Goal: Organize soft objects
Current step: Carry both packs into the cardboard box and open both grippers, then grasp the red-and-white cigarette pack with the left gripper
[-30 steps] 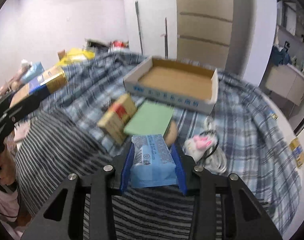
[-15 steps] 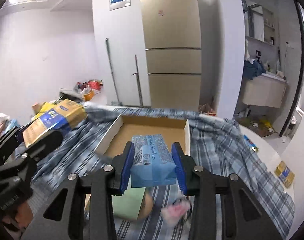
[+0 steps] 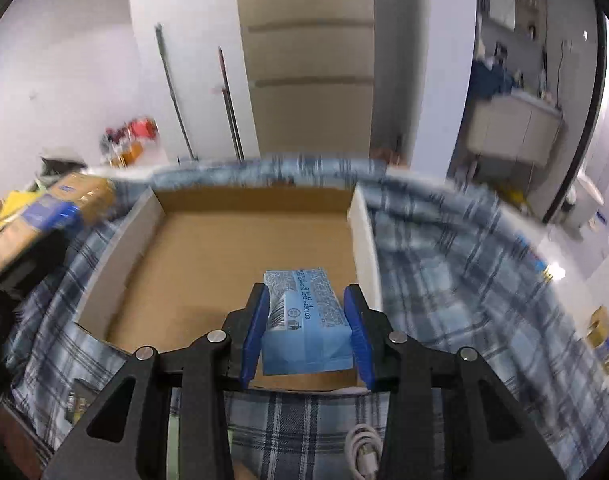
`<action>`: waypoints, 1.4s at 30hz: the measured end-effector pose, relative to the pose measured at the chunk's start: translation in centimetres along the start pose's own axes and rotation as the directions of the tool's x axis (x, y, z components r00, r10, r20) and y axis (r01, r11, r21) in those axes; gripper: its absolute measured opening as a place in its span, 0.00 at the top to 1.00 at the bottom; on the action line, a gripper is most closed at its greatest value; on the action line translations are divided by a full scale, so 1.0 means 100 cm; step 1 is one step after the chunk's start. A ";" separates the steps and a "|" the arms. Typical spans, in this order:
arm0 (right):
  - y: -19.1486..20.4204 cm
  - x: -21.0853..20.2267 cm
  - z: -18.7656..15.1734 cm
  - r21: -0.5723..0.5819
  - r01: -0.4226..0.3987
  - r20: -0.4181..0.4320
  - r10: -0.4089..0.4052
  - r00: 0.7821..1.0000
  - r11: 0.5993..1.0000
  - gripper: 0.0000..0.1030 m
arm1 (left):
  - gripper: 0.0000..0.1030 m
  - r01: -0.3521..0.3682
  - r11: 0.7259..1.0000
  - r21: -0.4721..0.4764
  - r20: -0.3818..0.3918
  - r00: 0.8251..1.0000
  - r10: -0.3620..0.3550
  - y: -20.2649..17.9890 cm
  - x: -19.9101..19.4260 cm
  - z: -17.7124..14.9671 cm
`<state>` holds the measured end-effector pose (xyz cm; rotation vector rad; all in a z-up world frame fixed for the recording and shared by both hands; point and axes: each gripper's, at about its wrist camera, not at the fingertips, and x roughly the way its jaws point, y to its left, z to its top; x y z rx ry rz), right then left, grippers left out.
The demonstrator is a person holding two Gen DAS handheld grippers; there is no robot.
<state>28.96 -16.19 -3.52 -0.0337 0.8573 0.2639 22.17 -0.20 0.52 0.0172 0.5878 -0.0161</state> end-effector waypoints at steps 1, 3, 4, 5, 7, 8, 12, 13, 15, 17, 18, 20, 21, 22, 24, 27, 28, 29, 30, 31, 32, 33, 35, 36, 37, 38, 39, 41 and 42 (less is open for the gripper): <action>-0.002 0.007 -0.003 0.017 -0.024 -0.043 0.025 0.999 1.000 0.63 | 0.47 -0.002 1.000 0.013 -0.005 1.000 0.002 -0.001 0.001 -0.001; -0.002 0.011 -0.009 0.030 -0.056 -0.092 0.058 0.994 0.998 0.63 | 0.47 0.003 0.999 0.032 -0.024 1.000 -0.002 -0.004 0.003 -0.005; 0.000 0.010 -0.012 0.016 -0.049 -0.099 0.051 0.994 0.999 0.63 | 0.47 0.009 1.000 0.028 -0.030 1.000 -0.009 -0.004 0.003 -0.006; 0.002 0.008 -0.014 -0.006 -0.032 -0.100 0.031 0.994 0.999 0.63 | 0.47 0.006 1.000 0.012 -0.039 0.999 -0.006 -0.003 0.002 -0.009; 0.004 0.009 -0.016 -0.033 -0.016 -0.130 0.011 0.991 0.999 0.63 | 0.47 0.024 1.000 -0.006 -0.040 0.999 -0.025 -0.001 0.000 -0.011; 0.003 0.009 -0.018 -0.030 -0.024 -0.152 0.019 0.988 0.999 0.63 | 0.47 0.035 0.999 0.001 -0.040 0.999 -0.035 -0.001 -0.004 -0.013; 0.002 0.004 -0.025 -0.061 -0.035 -0.197 0.022 0.980 0.998 0.63 | 0.47 0.053 0.998 0.029 -0.031 0.998 -0.052 -0.006 -0.018 -0.014; 0.002 0.000 -0.028 -0.071 -0.041 -0.205 0.026 0.978 0.997 0.63 | 0.47 0.057 0.998 0.029 -0.033 0.998 -0.056 -0.006 -0.020 -0.014; 0.000 -0.003 -0.031 -0.084 -0.057 -0.220 0.037 0.975 0.995 0.63 | 0.47 0.069 0.997 0.025 -0.041 0.997 -0.068 -0.005 -0.023 -0.013; -0.005 -0.006 -0.033 -0.087 -0.063 -0.227 0.041 0.973 0.994 0.63 | 0.47 0.077 0.997 0.029 -0.049 0.996 -0.075 -0.006 -0.022 -0.012; -0.009 -0.009 -0.035 -0.095 -0.059 -0.225 0.037 0.974 0.994 0.63 | 0.47 0.073 0.997 0.032 -0.049 0.996 -0.071 -0.006 -0.020 -0.011; -0.012 -0.013 -0.037 -0.102 -0.053 -0.215 0.030 0.976 0.993 0.63 | 0.46 0.074 0.997 0.030 -0.068 0.995 -0.072 -0.006 -0.015 -0.011; -0.012 -0.015 -0.037 -0.098 -0.049 -0.210 0.028 0.977 0.994 0.62 | 0.46 0.081 0.997 0.018 -0.083 0.993 -0.080 -0.006 -0.011 -0.011; -0.013 -0.016 -0.037 -0.094 -0.045 -0.205 0.025 0.978 0.995 0.62 | 0.46 0.082 0.997 0.000 -0.103 0.991 -0.082 -0.005 -0.007 -0.011; -0.009 -0.015 -0.036 -0.096 -0.035 -0.198 0.015 0.980 0.995 0.62 | 0.46 0.064 0.998 0.000 -0.118 0.991 -0.063 -0.005 0.000 -0.012; -0.005 -0.013 -0.034 -0.096 -0.048 -0.197 0.028 0.980 0.994 0.56 | 0.42 0.057 0.998 0.013 -0.140 0.989 -0.055 -0.006 0.010 -0.012; -0.004 -0.014 -0.033 -0.096 -0.048 -0.196 0.029 0.980 0.994 0.52 | 0.38 0.066 0.998 0.010 -0.155 0.986 -0.063 -0.005 0.013 -0.013; -0.003 -0.013 -0.032 -0.097 -0.048 -0.192 0.029 0.981 0.994 0.42 | 0.38 0.083 0.997 0.006 -0.175 0.981 -0.080 -0.005 0.016 -0.014; -0.002 -0.015 -0.031 -0.100 -0.048 -0.184 0.028 0.983 0.994 0.38 | 0.37 0.079 0.997 0.007 -0.171 0.982 -0.077 -0.005 0.016 -0.015; -0.002 -0.016 -0.031 -0.103 -0.046 -0.175 0.027 0.984 0.994 0.38 | 0.30 0.066 0.998 0.017 -0.164 0.985 -0.062 -0.006 0.015 -0.016; -0.002 -0.019 -0.030 -0.102 -0.041 -0.171 0.023 0.985 0.994 0.38 | 0.25 0.049 0.998 0.044 -0.154 0.987 -0.042 -0.009 0.014 -0.017; -0.003 -0.020 -0.029 -0.095 -0.044 -0.167 0.028 0.986 0.995 0.38 | 0.17 0.041 0.998 0.055 -0.145 0.989 -0.032 -0.010 0.013 -0.018; -0.007 -0.026 -0.026 -0.078 -0.046 -0.157 0.034 0.987 0.996 0.38 | 0.17 0.052 0.997 0.049 -0.122 0.992 -0.045 -0.010 0.005 -0.018; -0.009 -0.031 -0.025 -0.068 -0.045 -0.146 0.035 0.989 0.997 0.38 | 0.17 0.070 0.997 0.043 -0.114 0.991 -0.065 -0.010 0.000 -0.018; -0.011 -0.037 -0.023 -0.060 -0.046 -0.132 0.038 0.991 0.997 0.38 | 0.17 0.076 0.996 0.041 -0.112 0.991 -0.071 -0.010 -0.003 -0.018; -0.013 -0.042 -0.022 -0.055 -0.048 -0.119 0.041 0.992 0.997 0.38 | 0.17 0.081 0.996 0.046 -0.106 0.991 -0.076 -0.012 -0.012 -0.019; -0.015 -0.049 -0.022 -0.048 -0.049 -0.106 0.043 0.993 0.998 0.38 | 0.17 0.086 0.995 0.053 -0.098 0.992 -0.081 -0.014 -0.017 -0.019; -0.017 -0.064 -0.023 -0.040 -0.050 -0.075 0.047 0.996 0.998 0.38 | 0.17 0.094 0.994 0.061 -0.079 0.993 -0.090 -0.017 -0.033 -0.021; -0.017 -0.072 -0.025 -0.042 -0.050 -0.060 0.047 0.997 0.998 0.38 | 0.17 0.111 0.992 0.055 -0.074 0.992 -0.107 -0.018 -0.039 -0.022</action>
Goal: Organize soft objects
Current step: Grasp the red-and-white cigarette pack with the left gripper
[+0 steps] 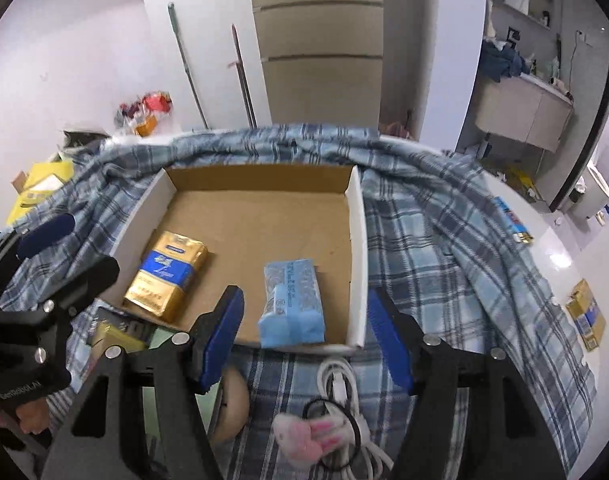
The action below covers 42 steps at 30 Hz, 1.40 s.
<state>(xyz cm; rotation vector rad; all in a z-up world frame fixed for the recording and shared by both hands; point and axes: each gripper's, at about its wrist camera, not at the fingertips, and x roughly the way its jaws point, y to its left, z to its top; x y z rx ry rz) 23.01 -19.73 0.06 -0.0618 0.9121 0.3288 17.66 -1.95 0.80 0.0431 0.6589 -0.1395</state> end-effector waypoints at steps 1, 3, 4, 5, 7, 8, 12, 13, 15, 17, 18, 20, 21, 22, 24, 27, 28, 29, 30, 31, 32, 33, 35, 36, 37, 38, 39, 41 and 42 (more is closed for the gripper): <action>0.001 -0.006 -0.002 -0.006 0.002 0.011 -0.002 1.000 1.000 0.38 | 0.17 0.029 1.000 -0.007 0.005 1.000 -0.029 -0.002 -0.008 -0.002; 0.002 -0.021 -0.008 -0.014 0.004 0.038 -0.004 0.999 1.000 0.38 | 0.17 0.029 1.000 -0.008 0.012 0.999 -0.029 -0.007 -0.020 -0.005; 0.002 -0.027 -0.011 -0.015 0.006 0.052 -0.005 0.999 1.000 0.38 | 0.17 0.020 1.000 -0.004 0.017 1.000 -0.020 -0.011 -0.028 -0.008; 0.002 -0.032 -0.014 -0.015 0.005 0.064 -0.004 0.998 1.000 0.38 | 0.17 0.012 1.000 -0.002 0.014 1.000 -0.012 -0.013 -0.034 -0.010; 0.000 -0.043 -0.022 -0.003 0.004 0.090 -0.004 0.996 1.000 0.38 | 0.17 0.031 1.000 -0.004 -0.002 1.000 -0.031 -0.017 -0.043 -0.015; 0.000 -0.046 -0.025 0.002 0.005 0.097 -0.005 0.995 1.000 0.38 | 0.17 0.046 0.999 -0.005 -0.025 0.999 -0.046 -0.019 -0.046 -0.018; 0.003 -0.060 -0.043 0.003 0.026 0.138 -0.026 0.990 1.000 0.38 | 0.17 0.038 0.999 -0.039 -0.038 0.998 -0.040 -0.019 -0.054 -0.036; 0.003 -0.063 -0.047 0.006 0.042 0.148 -0.042 0.988 0.999 0.38 | 0.17 0.037 0.998 -0.041 -0.042 0.998 -0.039 -0.019 -0.054 -0.040; 0.005 -0.065 -0.055 0.008 0.057 0.160 -0.058 0.985 0.998 0.37 | 0.17 0.012 0.999 -0.035 -0.053 0.998 -0.014 -0.021 -0.052 -0.049; 0.011 -0.063 -0.063 -0.011 0.068 0.160 -0.065 0.985 0.998 0.37 | 0.17 0.012 0.999 -0.047 -0.078 0.997 -0.015 -0.018 -0.045 -0.057; 0.013 -0.061 -0.066 -0.022 0.064 0.159 -0.060 0.985 0.998 0.37 | 0.17 0.026 0.998 -0.061 -0.093 0.995 -0.031 -0.016 -0.042 -0.058; 0.016 -0.057 -0.069 -0.034 0.050 0.158 -0.044 0.986 0.998 0.37 | 0.17 0.071 0.992 -0.107 -0.128 0.988 -0.085 -0.010 -0.033 -0.062; 0.016 -0.056 -0.072 -0.039 0.034 0.160 -0.027 0.987 0.999 0.37 | 0.17 0.065 0.991 -0.113 -0.141 0.987 -0.081 -0.009 -0.030 -0.063; 0.015 -0.055 -0.074 -0.042 0.013 0.162 -0.006 0.987 0.999 0.37 | 0.17 0.047 0.993 -0.111 -0.148 0.987 -0.064 -0.008 -0.027 -0.064; 0.013 -0.051 -0.076 -0.038 0.014 0.178 -0.007 0.984 0.999 0.37 | 0.17 0.024 0.995 -0.095 -0.150 0.988 -0.038 -0.008 -0.026 -0.067; 0.016 -0.045 -0.081 -0.063 0.053 0.198 -0.040 0.979 0.997 0.37 | 0.17 -0.003 0.997 -0.076 -0.184 0.983 -0.011 -0.009 -0.019 -0.073; 0.016 -0.044 -0.083 -0.063 0.053 0.195 -0.040 0.980 0.997 0.37 | 0.17 -0.009 0.997 -0.075 -0.200 0.980 -0.006 -0.008 -0.016 -0.074; 0.015 -0.042 -0.083 -0.060 0.042 0.188 -0.030 0.982 0.997 0.37 | 0.17 -0.011 0.997 -0.082 -0.221 0.975 -0.007 -0.007 -0.012 -0.077; 0.013 -0.040 -0.084 -0.055 0.026 0.176 -0.016 0.984 0.998 0.37 | 0.17 -0.009 0.996 -0.087 -0.232 0.973 -0.011 -0.006 -0.009 -0.079; 0.013 -0.039 -0.084 -0.053 0.016 0.166 -0.007 0.986 0.998 0.37 | 0.17 -0.012 0.996 -0.090 -0.250 0.968 -0.011 -0.005 -0.005 -0.082; 0.013 -0.038 -0.085 -0.052 0.013 0.160 -0.004 0.987 0.999 0.37 | 0.17 -0.012 0.996 -0.094 -0.263 0.965 -0.013 -0.004 -0.002 -0.084; 0.013 -0.037 -0.086 -0.054 0.016 0.160 -0.007 0.987 0.998 0.37 | 0.17 -0.010 0.995 -0.097 -0.271 0.963 -0.017 -0.003 0.000 -0.085; 0.013 -0.037 -0.086 -0.058 0.026 0.163 -0.016 0.987 0.998 0.37 | 0.21 -0.002 0.995 -0.103 -0.279 0.960 -0.027 -0.002 0.001 -0.087; 0.013 -0.036 -0.086 -0.056 0.026 0.161 -0.016 0.987 0.998 0.37 | 0.28 0.000 0.995 -0.102 -0.280 0.960 -0.029 -0.002 0.001 -0.087; 0.012 -0.036 -0.086 -0.054 0.024 0.158 -0.015 0.987 0.998 0.37 | 0.34 0.005 0.995 -0.103 -0.282 0.959 -0.033 -0.003 0.001 -0.087; 0.012 -0.035 -0.087 -0.052 0.024 0.155 -0.016 0.988 0.998 0.37 | 0.38 0.010 0.994 -0.106 -0.285 0.958 -0.040 -0.003 0.001 -0.087; 0.012 -0.035 -0.087 -0.050 0.026 0.153 -0.018 0.988 0.998 0.37 | 0.45 0.019 0.994 -0.109 -0.289 0.956 -0.050 -0.003 0.002 -0.088; 0.011 -0.034 -0.087 -0.049 0.027 0.151 -0.020 0.988 0.998 0.37 | 0.62 0.032 0.993 -0.112 -0.294 0.954 -0.064 -0.004 0.002 -0.088; 0.011 -0.034 -0.087 -0.049 0.027 0.150 -0.020 0.988 0.998 0.37 | 0.71 0.043 0.992 -0.115 -0.295 0.953 -0.075 -0.004 0.002 -0.089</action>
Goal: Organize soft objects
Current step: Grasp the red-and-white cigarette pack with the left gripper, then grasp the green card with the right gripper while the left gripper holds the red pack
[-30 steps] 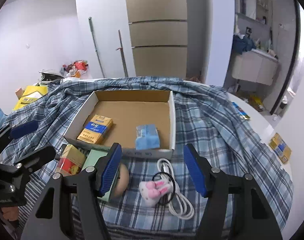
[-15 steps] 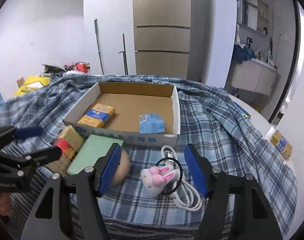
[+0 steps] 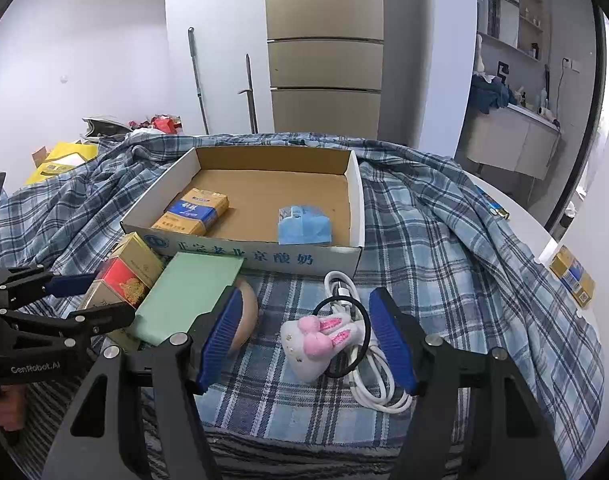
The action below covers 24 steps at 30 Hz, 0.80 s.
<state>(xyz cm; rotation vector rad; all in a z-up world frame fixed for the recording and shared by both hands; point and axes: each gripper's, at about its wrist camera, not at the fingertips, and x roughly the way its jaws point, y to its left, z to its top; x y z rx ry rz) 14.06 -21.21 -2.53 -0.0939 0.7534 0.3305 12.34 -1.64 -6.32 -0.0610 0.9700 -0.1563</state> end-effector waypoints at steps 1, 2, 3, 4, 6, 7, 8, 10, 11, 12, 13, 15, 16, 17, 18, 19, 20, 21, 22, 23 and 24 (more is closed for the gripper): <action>0.000 0.000 0.000 -0.001 0.000 -0.001 0.000 1.000 1.000 0.37 | 0.76 0.008 1.000 -0.003 0.001 1.000 -0.008 -0.001 0.000 0.000; 0.000 0.001 0.000 0.000 0.001 -0.002 -0.001 1.000 1.000 0.37 | 0.76 0.004 1.000 -0.004 0.010 1.000 -0.004 -0.002 0.000 -0.001; 0.000 0.001 0.000 0.001 0.001 -0.003 -0.001 1.000 1.000 0.37 | 0.76 -0.002 1.000 0.001 0.017 1.000 0.002 -0.003 -0.001 -0.001; 0.000 0.001 0.000 0.001 0.001 -0.005 -0.001 1.000 1.000 0.37 | 0.76 -0.006 1.000 0.009 0.023 1.000 0.006 -0.004 -0.002 -0.001; -0.001 0.002 0.000 0.000 0.003 -0.007 -0.003 1.000 1.000 0.37 | 0.77 -0.007 1.000 0.021 0.036 0.999 0.006 -0.006 -0.005 -0.001; -0.001 0.002 0.000 0.002 0.004 -0.007 -0.004 1.000 1.000 0.37 | 0.77 -0.008 1.000 0.027 0.046 0.999 0.007 -0.007 -0.007 -0.002; -0.001 0.002 0.000 0.002 0.003 -0.007 -0.003 1.000 1.000 0.37 | 0.77 -0.014 0.999 0.033 0.058 0.998 0.012 -0.008 -0.010 -0.002; -0.001 0.002 -0.001 0.000 0.003 -0.007 -0.003 1.000 1.000 0.37 | 0.77 -0.033 0.999 0.044 0.084 0.996 0.029 -0.011 -0.016 -0.003; -0.001 0.002 -0.001 0.000 0.003 -0.006 -0.003 1.000 1.000 0.37 | 0.77 -0.043 0.998 0.043 0.091 0.995 0.039 -0.011 -0.017 -0.004; -0.001 0.002 -0.001 0.000 0.002 -0.006 -0.002 1.000 1.000 0.37 | 0.77 -0.064 0.997 0.042 0.112 0.992 0.059 -0.012 -0.020 -0.005; -0.001 0.003 -0.001 -0.001 0.002 -0.007 -0.002 1.000 1.000 0.37 | 0.77 -0.078 0.996 0.051 0.130 0.989 0.071 -0.014 -0.023 -0.006; -0.001 0.002 -0.001 0.001 0.003 -0.008 -0.003 1.000 1.000 0.37 | 0.77 -0.074 0.996 0.052 0.137 0.988 0.066 -0.013 -0.026 -0.006; -0.001 0.003 -0.001 0.002 0.002 -0.010 -0.002 1.000 1.000 0.37 | 0.77 -0.073 0.996 0.053 0.138 0.988 0.065 -0.013 -0.027 -0.006; -0.001 0.003 0.000 0.002 0.000 -0.012 0.000 1.000 1.000 0.37 | 0.77 -0.072 0.996 0.051 0.142 0.988 0.064 -0.012 -0.028 -0.006; -0.001 0.003 0.000 0.002 0.000 -0.013 0.000 1.000 1.000 0.37 | 0.77 -0.071 0.996 0.049 0.145 0.987 0.063 -0.012 -0.029 -0.006; -0.001 0.003 0.000 0.001 0.000 -0.013 0.000 1.000 1.000 0.37 | 0.77 -0.071 0.996 0.051 0.148 0.987 0.062 -0.013 -0.030 -0.006; -0.001 0.003 0.000 0.000 -0.001 -0.014 0.001 1.000 1.000 0.37 | 0.77 -0.076 0.995 0.057 0.156 0.985 0.066 -0.014 -0.033 -0.007; 0.000 0.003 -0.001 -0.004 -0.005 -0.015 0.005 1.000 1.000 0.37 | 0.77 -0.081 0.995 0.062 0.164 0.984 0.070 -0.015 -0.035 -0.008; 0.001 0.004 -0.001 -0.010 -0.009 -0.018 0.008 1.000 1.000 0.37 | 0.77 -0.086 0.994 0.066 0.171 0.983 0.074 -0.015 -0.037 -0.009; 0.001 0.004 -0.001 -0.014 -0.010 -0.020 0.009 1.000 1.000 0.37 | 0.77 -0.088 0.994 0.066 0.175 0.982 0.076 -0.014 -0.039 -0.010; 0.002 0.004 -0.001 -0.020 -0.010 -0.021 0.009 1.000 1.000 0.37 | 0.77 -0.088 0.994 0.066 0.178 0.981 0.075 -0.012 -0.042 -0.011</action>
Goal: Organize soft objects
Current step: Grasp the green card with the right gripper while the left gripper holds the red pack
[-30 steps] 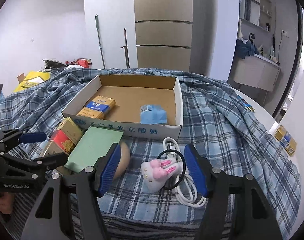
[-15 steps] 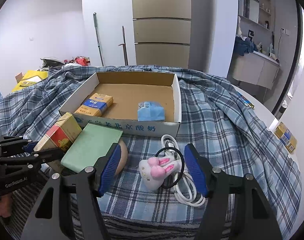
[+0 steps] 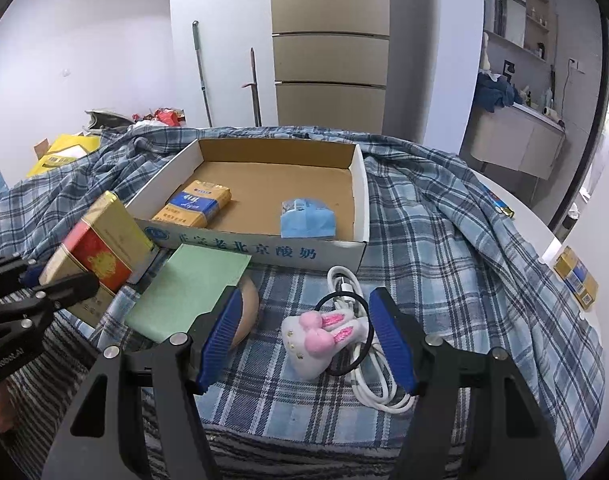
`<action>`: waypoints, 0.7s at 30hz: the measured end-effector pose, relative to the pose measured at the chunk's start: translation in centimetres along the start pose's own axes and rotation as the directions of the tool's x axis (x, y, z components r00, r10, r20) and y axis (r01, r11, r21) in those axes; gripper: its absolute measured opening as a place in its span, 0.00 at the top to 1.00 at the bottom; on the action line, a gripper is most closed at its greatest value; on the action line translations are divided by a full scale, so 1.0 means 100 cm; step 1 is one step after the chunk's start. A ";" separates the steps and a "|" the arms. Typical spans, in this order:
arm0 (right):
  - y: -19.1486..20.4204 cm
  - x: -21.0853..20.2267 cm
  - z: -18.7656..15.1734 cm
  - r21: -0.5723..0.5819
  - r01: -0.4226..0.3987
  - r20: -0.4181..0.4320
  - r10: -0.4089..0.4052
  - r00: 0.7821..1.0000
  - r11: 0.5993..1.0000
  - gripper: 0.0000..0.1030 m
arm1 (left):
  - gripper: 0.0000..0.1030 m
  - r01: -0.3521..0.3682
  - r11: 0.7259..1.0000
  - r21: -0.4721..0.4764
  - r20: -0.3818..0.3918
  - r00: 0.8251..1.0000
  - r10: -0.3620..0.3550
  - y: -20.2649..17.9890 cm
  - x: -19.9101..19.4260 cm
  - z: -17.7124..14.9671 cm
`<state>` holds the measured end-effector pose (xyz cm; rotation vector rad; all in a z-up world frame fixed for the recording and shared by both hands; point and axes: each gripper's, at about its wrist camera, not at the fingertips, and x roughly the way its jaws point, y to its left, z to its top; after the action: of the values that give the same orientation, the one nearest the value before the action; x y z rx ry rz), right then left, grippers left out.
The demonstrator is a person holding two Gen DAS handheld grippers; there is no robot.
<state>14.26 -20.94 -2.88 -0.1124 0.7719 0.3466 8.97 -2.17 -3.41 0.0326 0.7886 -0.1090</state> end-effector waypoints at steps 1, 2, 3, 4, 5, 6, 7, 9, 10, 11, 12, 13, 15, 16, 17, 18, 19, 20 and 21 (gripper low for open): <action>0.001 0.000 0.000 -0.006 -0.003 -0.002 0.003 1.000 1.000 0.37 | 0.77 -0.002 1.000 0.000 0.003 1.000 0.002 0.001 -0.002 -0.001; 0.001 0.000 0.001 -0.009 -0.007 -0.004 0.007 1.000 1.000 0.37 | 0.77 -0.009 1.000 -0.004 0.009 1.000 0.009 0.004 -0.005 -0.002; 0.002 0.000 0.001 -0.009 -0.012 -0.007 0.012 1.000 1.000 0.37 | 0.77 -0.016 1.000 -0.006 0.014 1.000 0.016 0.006 -0.006 -0.003; 0.003 0.000 0.002 -0.005 -0.020 -0.011 0.020 1.000 1.000 0.37 | 0.77 -0.023 1.000 -0.005 0.019 1.000 0.023 0.008 -0.008 -0.004; 0.003 -0.001 0.003 0.000 -0.030 -0.017 0.030 0.999 1.000 0.37 | 0.77 -0.034 0.999 0.001 0.024 0.999 0.034 0.010 -0.010 -0.005; 0.004 -0.002 0.004 0.007 -0.041 -0.022 0.042 0.999 0.999 0.37 | 0.77 -0.046 0.999 0.008 0.030 0.998 0.046 0.012 -0.012 -0.007; 0.006 -0.002 0.006 0.013 -0.052 -0.029 0.052 0.998 0.999 0.37 | 0.77 -0.050 0.999 0.008 0.034 0.998 0.050 0.014 -0.014 -0.009; 0.011 -0.004 0.008 0.015 -0.062 -0.049 0.062 0.997 0.998 0.37 | 0.77 -0.051 0.999 -0.008 0.040 0.998 0.052 0.022 -0.016 -0.012; 0.014 -0.004 0.009 0.019 -0.061 -0.061 0.062 0.996 0.998 0.37 | 0.77 -0.053 0.999 -0.015 0.048 0.997 0.053 0.026 -0.016 -0.013; 0.016 -0.004 0.011 0.026 -0.069 -0.078 0.071 0.994 0.997 0.37 | 0.77 -0.050 0.998 -0.025 0.066 0.996 0.052 0.030 -0.017 -0.015; 0.019 -0.003 0.013 0.038 -0.088 -0.098 0.091 0.991 0.995 0.37 | 0.77 -0.051 0.998 -0.034 0.072 0.996 0.053 0.033 -0.017 -0.015; 0.021 -0.001 0.015 0.054 -0.108 -0.120 0.114 0.986 0.993 0.37 | 0.77 -0.043 0.998 -0.047 0.078 0.996 0.047 0.037 -0.016 -0.016; 0.027 0.003 0.018 0.082 -0.128 -0.157 0.140 0.978 0.988 0.36 | 0.77 -0.047 0.997 -0.055 0.079 0.996 0.051 0.039 -0.014 -0.016; 0.030 0.006 0.020 0.092 -0.139 -0.168 0.153 0.974 0.986 0.36 | 0.77 -0.055 0.997 -0.056 0.074 0.996 0.059 0.039 -0.012 -0.015; 0.035 0.009 0.021 0.098 -0.149 -0.176 0.165 0.970 0.984 0.34 | 0.77 -0.054 0.997 -0.056 0.070 0.996 0.058 0.040 -0.010 -0.016; 0.040 0.013 0.022 0.099 -0.156 -0.190 0.172 0.967 0.983 0.28 | 0.77 -0.055 0.997 -0.058 0.067 0.996 0.059 0.040 -0.008 -0.016; 0.047 0.017 0.022 0.089 -0.164 -0.209 0.179 0.961 0.983 0.24 | 0.77 -0.057 0.996 -0.063 0.065 0.996 0.062 0.041 -0.008 -0.017; 0.055 0.022 0.022 0.074 -0.170 -0.227 0.182 0.957 0.983 0.19 | 0.77 -0.059 0.996 -0.071 0.065 0.996 0.064 0.043 -0.007 -0.017; 0.062 0.025 0.022 0.062 -0.160 -0.235 0.170 0.957 0.985 0.18 | 0.77 -0.056 0.995 -0.083 0.066 0.996 0.062 0.045 -0.008 -0.017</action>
<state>15.24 -13.97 -2.94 -0.0502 1.0314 0.4807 7.71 2.52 -4.11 -0.0248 0.7219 -0.0216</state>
